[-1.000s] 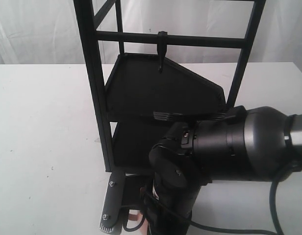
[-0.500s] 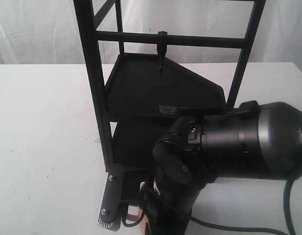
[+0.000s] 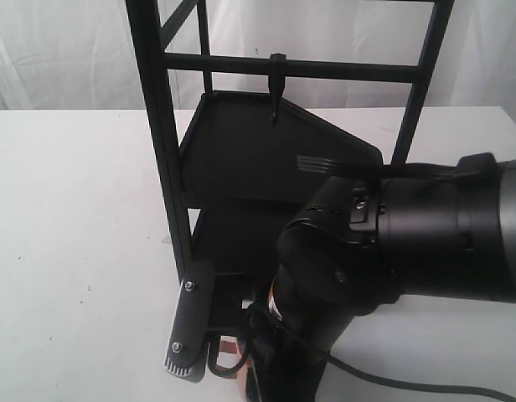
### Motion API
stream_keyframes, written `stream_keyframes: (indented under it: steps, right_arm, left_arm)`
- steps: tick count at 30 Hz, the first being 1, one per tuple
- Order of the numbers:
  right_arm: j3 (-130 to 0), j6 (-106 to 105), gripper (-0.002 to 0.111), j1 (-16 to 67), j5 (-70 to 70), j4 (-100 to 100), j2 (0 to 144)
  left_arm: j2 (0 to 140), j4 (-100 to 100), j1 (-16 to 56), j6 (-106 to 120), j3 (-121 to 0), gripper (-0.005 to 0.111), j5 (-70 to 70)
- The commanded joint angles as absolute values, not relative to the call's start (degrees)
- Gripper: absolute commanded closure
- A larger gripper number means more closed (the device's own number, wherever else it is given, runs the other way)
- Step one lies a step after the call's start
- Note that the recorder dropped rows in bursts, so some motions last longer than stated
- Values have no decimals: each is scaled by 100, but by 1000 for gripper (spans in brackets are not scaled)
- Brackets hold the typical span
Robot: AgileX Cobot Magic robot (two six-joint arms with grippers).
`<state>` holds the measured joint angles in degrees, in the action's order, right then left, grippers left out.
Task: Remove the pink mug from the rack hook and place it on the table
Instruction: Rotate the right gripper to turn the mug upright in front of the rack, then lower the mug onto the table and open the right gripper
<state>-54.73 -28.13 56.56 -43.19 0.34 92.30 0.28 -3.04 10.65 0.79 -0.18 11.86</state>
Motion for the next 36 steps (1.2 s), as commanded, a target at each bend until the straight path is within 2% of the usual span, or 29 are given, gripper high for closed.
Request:
stream_keyframes:
  steps: [1, 36]
  right_arm:
    - [-5487, -2826, 60, 5596, -4342, 61, 9026]
    - [-5455, -2338, 61, 5596, -4465, 43, 7305]
  left_arm:
    - [0, -295, 1072, 45, 0, 107, 1209]
    - [0, -295, 1072, 45, 0, 107, 1209]
